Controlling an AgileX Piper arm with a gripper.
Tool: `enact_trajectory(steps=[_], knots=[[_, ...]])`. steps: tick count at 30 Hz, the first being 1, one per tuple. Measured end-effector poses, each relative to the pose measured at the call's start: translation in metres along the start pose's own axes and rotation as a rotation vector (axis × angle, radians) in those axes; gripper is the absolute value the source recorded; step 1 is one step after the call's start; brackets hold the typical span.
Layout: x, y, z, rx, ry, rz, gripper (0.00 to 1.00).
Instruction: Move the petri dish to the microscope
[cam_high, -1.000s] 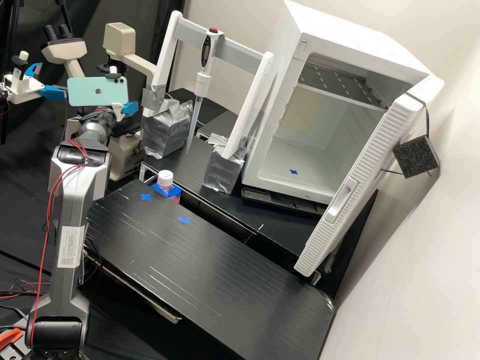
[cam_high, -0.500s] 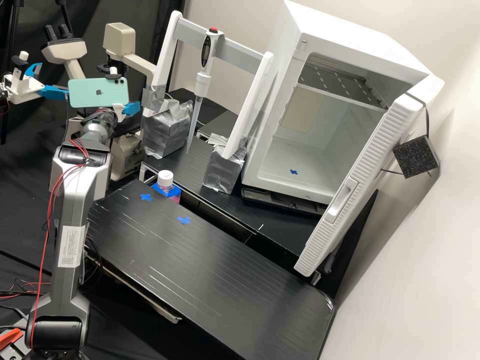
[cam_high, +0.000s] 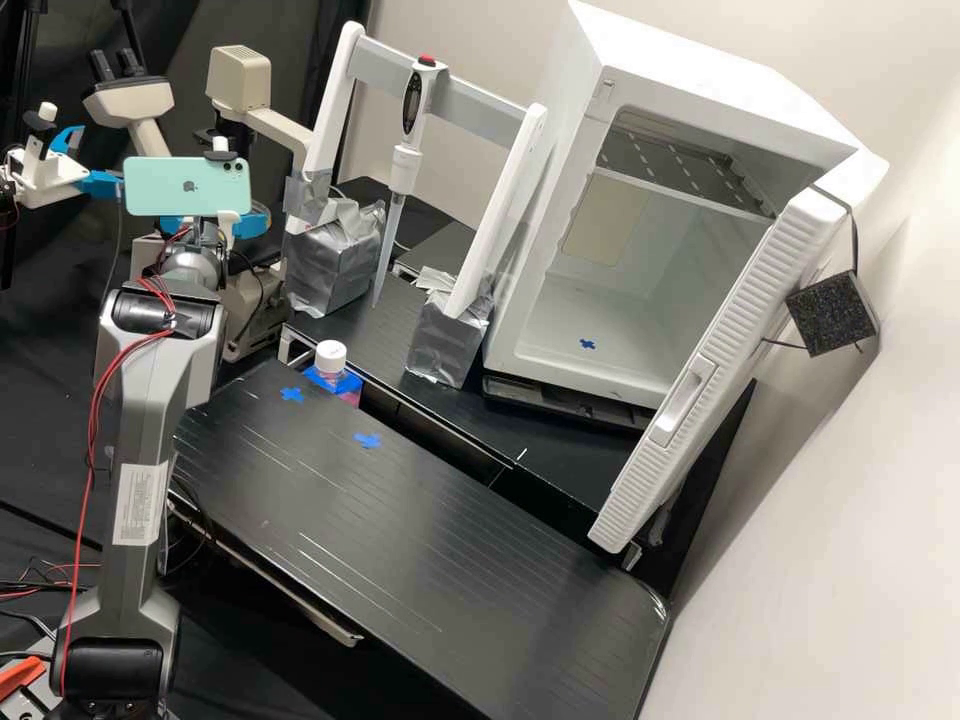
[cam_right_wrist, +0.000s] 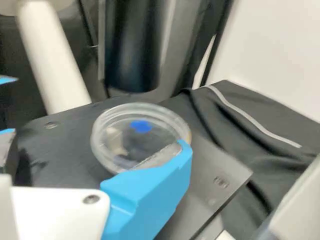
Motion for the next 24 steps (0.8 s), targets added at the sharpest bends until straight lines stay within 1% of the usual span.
enact_trajectory(steps=[1,2,3,8,11,12,15,17,20,24], knots=[[-0.005,0.000,0.000,-0.005,0.007,-0.005,1.00],[-0.010,0.000,-0.001,0.008,0.019,-0.004,1.00],[-0.018,-0.004,0.001,0.022,0.023,-0.017,1.00],[-0.055,0.003,0.001,0.063,0.084,0.021,1.00],[-0.081,0.006,0.003,0.070,0.126,0.059,1.00],[-0.091,0.007,0.004,0.079,0.142,0.074,1.00],[-0.126,0.004,0.009,0.087,0.185,0.125,1.00],[-0.145,0.002,0.013,0.101,0.203,0.170,1.00],[-0.180,-0.001,0.023,0.110,0.208,0.240,1.00],[-0.223,-0.001,0.037,0.119,0.200,0.382,1.00]])
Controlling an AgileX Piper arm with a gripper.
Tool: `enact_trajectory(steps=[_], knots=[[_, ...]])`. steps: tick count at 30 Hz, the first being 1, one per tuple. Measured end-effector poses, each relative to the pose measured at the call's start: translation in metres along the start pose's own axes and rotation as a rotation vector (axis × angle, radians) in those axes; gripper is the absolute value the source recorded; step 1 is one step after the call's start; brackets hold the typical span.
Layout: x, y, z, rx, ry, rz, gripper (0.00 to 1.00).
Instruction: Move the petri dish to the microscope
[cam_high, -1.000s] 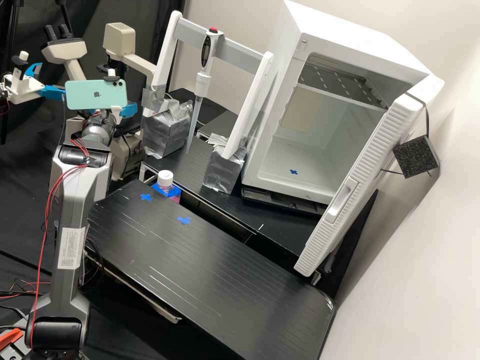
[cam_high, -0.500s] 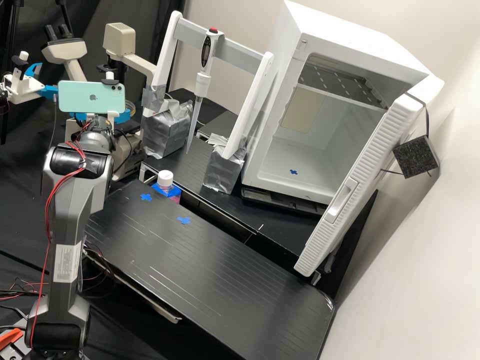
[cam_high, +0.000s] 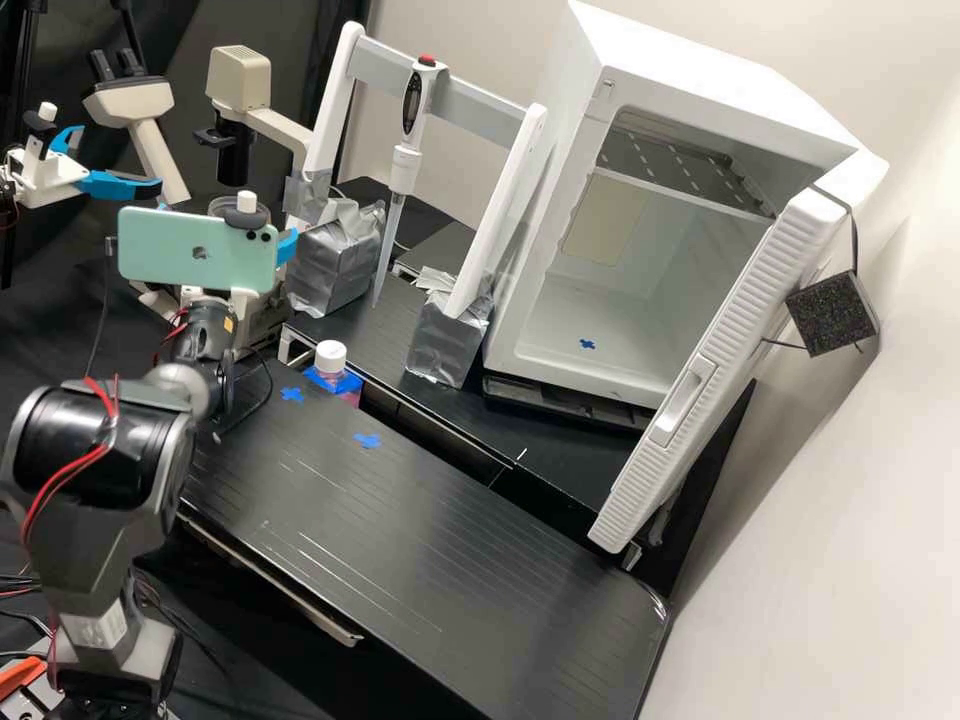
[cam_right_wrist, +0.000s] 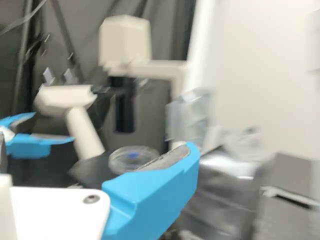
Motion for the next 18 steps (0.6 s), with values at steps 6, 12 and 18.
enact_trajectory(steps=[6,12,18], knots=[[-0.044,0.020,0.017,-0.038,-0.098,0.242,1.00],[-0.078,0.023,0.038,-0.070,-0.155,0.400,1.00],[-0.101,0.026,0.051,-0.001,-0.161,0.448,1.00]])
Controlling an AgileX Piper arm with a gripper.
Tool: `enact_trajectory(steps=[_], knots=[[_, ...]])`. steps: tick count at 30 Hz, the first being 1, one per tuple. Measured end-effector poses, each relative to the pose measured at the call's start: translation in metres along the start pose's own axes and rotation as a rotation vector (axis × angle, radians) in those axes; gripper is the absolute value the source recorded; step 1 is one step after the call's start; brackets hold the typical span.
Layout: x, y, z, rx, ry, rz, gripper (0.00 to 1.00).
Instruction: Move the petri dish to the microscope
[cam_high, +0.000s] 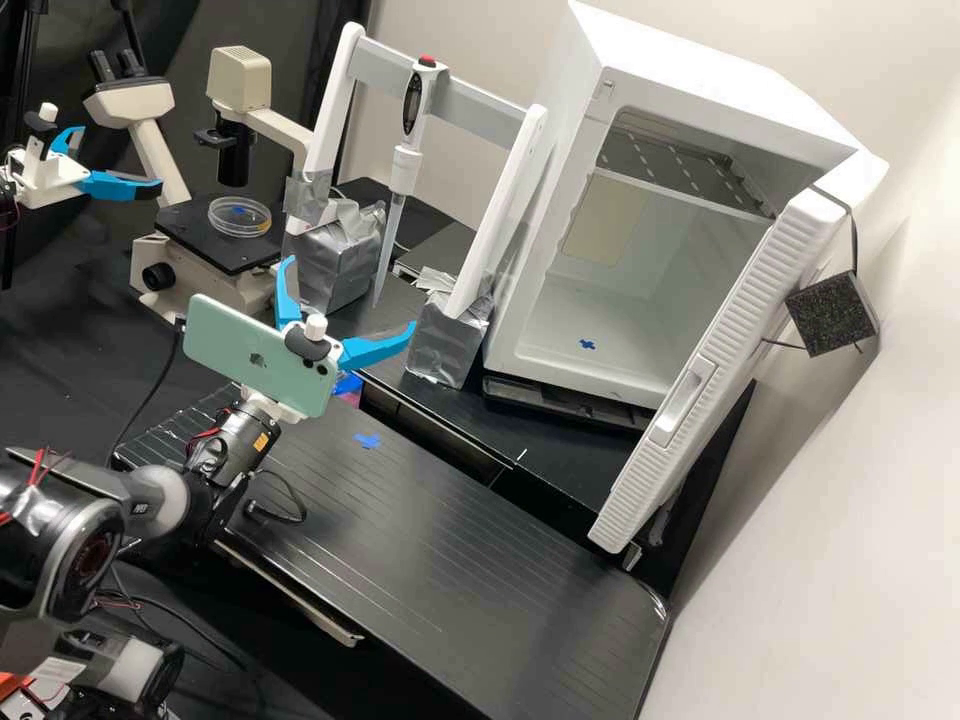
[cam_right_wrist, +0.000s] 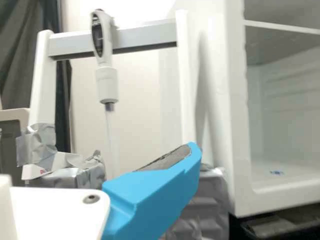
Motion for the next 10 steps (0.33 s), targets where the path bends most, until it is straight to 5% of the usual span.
enact_trajectory(steps=[10], knots=[[-0.009,-0.006,0.015,0.016,-0.085,-0.012,1.00]])
